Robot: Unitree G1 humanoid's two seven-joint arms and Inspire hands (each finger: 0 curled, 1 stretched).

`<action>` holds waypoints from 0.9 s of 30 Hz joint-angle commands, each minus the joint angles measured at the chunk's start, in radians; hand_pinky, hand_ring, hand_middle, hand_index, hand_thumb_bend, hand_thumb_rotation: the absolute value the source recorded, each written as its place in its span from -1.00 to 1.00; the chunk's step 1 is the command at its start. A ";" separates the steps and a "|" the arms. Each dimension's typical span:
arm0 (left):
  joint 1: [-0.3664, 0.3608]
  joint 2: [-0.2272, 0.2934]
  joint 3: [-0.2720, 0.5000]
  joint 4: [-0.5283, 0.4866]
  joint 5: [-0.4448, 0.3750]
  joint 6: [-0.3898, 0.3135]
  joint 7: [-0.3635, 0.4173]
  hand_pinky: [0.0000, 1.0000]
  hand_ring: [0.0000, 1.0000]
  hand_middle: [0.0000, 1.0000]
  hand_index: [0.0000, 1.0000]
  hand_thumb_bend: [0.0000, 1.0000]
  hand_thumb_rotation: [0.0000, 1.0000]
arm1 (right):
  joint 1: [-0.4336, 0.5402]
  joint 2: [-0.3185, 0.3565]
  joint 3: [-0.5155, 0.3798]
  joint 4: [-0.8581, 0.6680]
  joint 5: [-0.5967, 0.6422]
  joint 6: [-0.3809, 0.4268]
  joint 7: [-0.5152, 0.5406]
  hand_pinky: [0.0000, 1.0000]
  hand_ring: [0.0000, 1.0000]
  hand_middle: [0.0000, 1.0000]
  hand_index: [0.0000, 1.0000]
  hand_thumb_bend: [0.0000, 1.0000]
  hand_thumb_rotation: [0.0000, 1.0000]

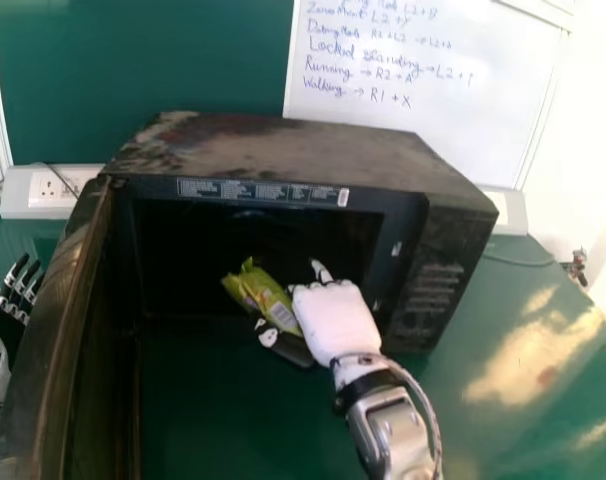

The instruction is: Put biscuit inside oven

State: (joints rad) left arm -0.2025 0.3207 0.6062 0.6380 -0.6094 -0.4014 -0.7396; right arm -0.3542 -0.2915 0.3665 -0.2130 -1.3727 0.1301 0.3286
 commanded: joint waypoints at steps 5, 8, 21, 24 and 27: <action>0.030 -0.043 -0.005 0.052 -0.008 -0.005 -0.017 -0.02 0.43 0.56 0.77 -0.66 -1.00 | -0.067 -0.004 0.016 0.083 0.021 -0.002 -0.065 0.07 -0.03 -0.10 0.07 0.05 -1.00; 0.031 -0.043 -0.005 0.051 -0.004 -0.006 -0.013 -0.02 0.43 0.56 0.77 -0.66 -1.00 | -0.089 -0.001 0.018 0.115 0.039 0.006 -0.066 0.18 0.05 -0.08 0.07 0.05 -1.00; 0.036 -0.045 -0.006 0.045 -0.003 -0.010 -0.012 -0.01 0.44 0.56 0.78 -0.68 -1.00 | -0.195 0.009 0.040 0.268 0.066 0.036 -0.130 0.27 0.09 -0.07 0.06 0.05 -1.00; 0.035 -0.045 -0.004 0.048 -0.006 -0.008 -0.015 0.02 0.46 0.57 0.78 -0.67 -1.00 | -0.223 0.006 0.049 0.306 0.074 0.035 -0.147 0.27 0.09 -0.08 0.07 0.05 -1.00; 0.036 -0.047 -0.005 0.044 -0.007 -0.007 -0.016 0.01 0.44 0.57 0.78 -0.67 -1.00 | -0.251 0.003 0.060 0.347 0.084 0.033 -0.156 0.22 0.04 -0.10 0.08 0.04 -1.00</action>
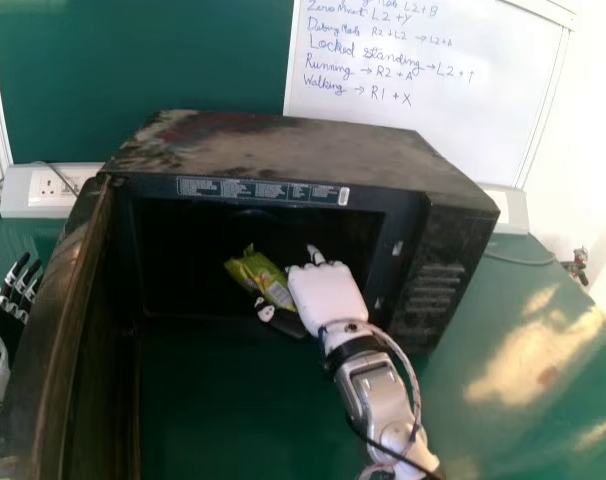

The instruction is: Put biscuit inside oven

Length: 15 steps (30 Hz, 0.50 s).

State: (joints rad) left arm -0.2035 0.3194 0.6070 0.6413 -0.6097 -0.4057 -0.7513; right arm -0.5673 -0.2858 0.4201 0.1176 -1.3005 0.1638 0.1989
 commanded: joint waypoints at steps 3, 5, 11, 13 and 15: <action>0.038 -0.047 -0.005 0.038 -0.013 0.004 -0.009 0.00 0.43 0.57 0.78 -0.69 -1.00 | -0.063 -0.003 0.013 0.057 0.022 0.002 -0.052 0.18 0.01 -0.10 0.08 0.04 -1.00; 0.037 -0.047 -0.003 0.039 -0.016 0.010 -0.011 0.06 0.45 0.58 0.78 -0.69 -1.00 | -0.080 -0.003 0.018 0.080 0.027 0.008 -0.061 0.18 0.05 -0.09 0.08 0.05 -1.00; 0.040 -0.050 -0.005 0.033 -0.009 -0.003 -0.010 -0.01 0.42 0.56 0.77 -0.69 -1.00 | -0.142 -0.010 0.031 0.181 0.061 -0.015 -0.120 0.09 0.00 -0.11 0.08 0.05 -1.00; 0.043 -0.053 -0.006 0.027 -0.009 0.000 -0.006 -0.01 0.41 0.56 0.77 -0.70 -1.00 | -0.161 -0.007 0.037 0.218 0.072 -0.020 -0.144 0.11 0.02 -0.11 0.07 0.05 -1.00; 0.046 -0.054 -0.008 0.022 -0.007 0.003 0.001 -0.01 0.41 0.56 0.77 -0.70 -1.00 | -0.176 -0.004 0.047 0.243 0.076 -0.017 -0.156 0.17 0.06 -0.08 0.05 0.05 -1.00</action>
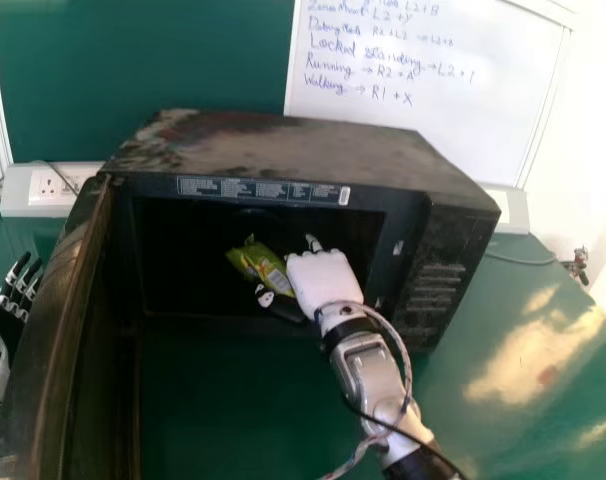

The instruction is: Put biscuit inside oven

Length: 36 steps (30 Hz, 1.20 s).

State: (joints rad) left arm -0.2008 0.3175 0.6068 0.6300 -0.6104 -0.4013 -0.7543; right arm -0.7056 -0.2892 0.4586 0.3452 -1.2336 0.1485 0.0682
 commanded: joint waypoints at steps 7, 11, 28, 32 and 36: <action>0.044 -0.053 -0.010 0.026 -0.004 0.002 0.010 0.01 0.44 0.57 0.78 -0.69 -1.00 | -0.084 0.007 0.037 0.101 0.036 -0.005 -0.096 0.15 0.03 -0.11 0.07 0.05 -1.00; 0.042 -0.053 -0.009 0.033 -0.003 -0.007 0.004 -0.03 0.42 0.55 0.77 -0.69 -1.00 | -0.121 0.014 0.059 0.167 0.047 -0.006 -0.132 0.08 -0.04 -0.14 0.06 0.05 -1.00; 0.040 -0.055 -0.008 0.042 -0.006 -0.011 -0.002 -0.07 0.40 0.55 0.76 -0.67 -1.00 | -0.297 0.082 0.143 0.561 0.132 -0.065 -0.369 0.23 0.11 -0.06 0.03 0.06 -1.00; 0.043 -0.056 -0.009 0.039 -0.005 -0.015 -0.002 -0.07 0.39 0.54 0.76 -0.67 -1.00 | -0.332 0.105 0.160 0.652 0.153 -0.079 -0.426 0.23 0.12 -0.07 0.04 0.06 -1.00; 0.045 -0.058 -0.007 0.034 -0.011 -0.008 -0.006 -0.05 0.40 0.55 0.76 -0.68 -1.00 | -0.356 0.119 0.176 0.712 0.172 -0.095 -0.470 0.25 0.16 -0.05 0.03 0.06 -1.00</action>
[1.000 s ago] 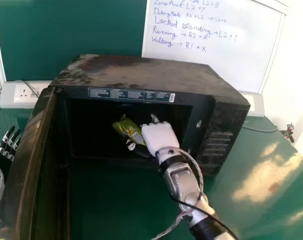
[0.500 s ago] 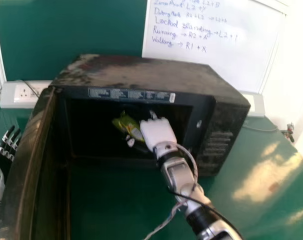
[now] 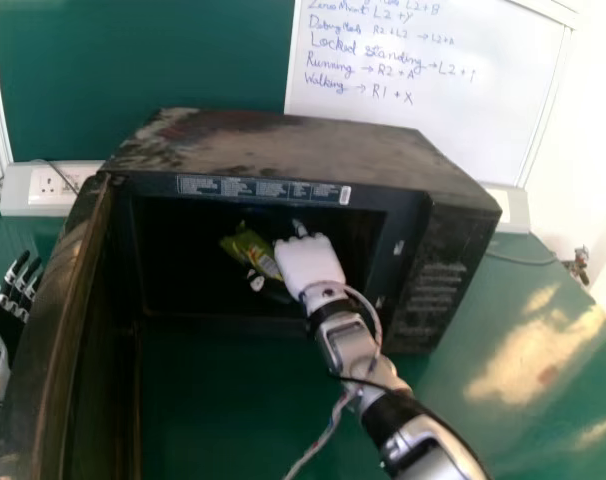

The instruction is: Put biscuit inside oven

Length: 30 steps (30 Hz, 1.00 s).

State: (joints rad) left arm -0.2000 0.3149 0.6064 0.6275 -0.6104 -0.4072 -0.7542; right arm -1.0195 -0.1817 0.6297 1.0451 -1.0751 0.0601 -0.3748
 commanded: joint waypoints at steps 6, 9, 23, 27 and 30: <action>0.048 -0.055 -0.010 0.030 -0.003 -0.008 0.003 -0.06 0.39 0.54 0.76 -0.66 -1.00 | -0.056 0.022 0.021 0.058 0.036 -0.012 -0.058 0.21 0.10 -0.07 0.05 0.05 -1.00; 0.049 -0.055 -0.009 0.028 -0.006 -0.002 0.002 -0.05 0.41 0.55 0.76 -0.66 -1.00 | -0.061 0.027 0.025 0.075 0.048 -0.012 -0.072 0.23 0.12 -0.06 0.04 0.06 -1.00; 0.051 -0.055 -0.005 0.029 -0.014 -0.002 -0.009 -0.06 0.41 0.55 0.76 -0.69 -1.00 | -0.069 0.046 0.041 0.133 0.080 0.029 -0.146 0.11 0.12 -0.04 0.03 0.05 -1.00; 0.050 -0.054 -0.006 0.031 -0.011 -0.004 -0.008 -0.04 0.41 0.54 0.76 -0.70 -1.00 | -0.065 0.052 0.039 0.124 0.098 0.055 -0.130 0.18 0.23 0.29 0.31 0.44 -0.48; 0.045 -0.051 -0.004 0.043 -0.010 -0.011 -0.013 -0.06 0.40 0.54 0.76 -0.70 -1.00 | -0.064 0.057 0.044 0.119 0.102 0.078 -0.112 0.21 0.27 0.36 0.45 0.64 -0.27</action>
State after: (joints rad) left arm -0.1922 0.3143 0.6071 0.6176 -0.6108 -0.4098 -0.7607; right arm -1.0569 -0.1338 0.6713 1.1710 -0.9811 0.1255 -0.4973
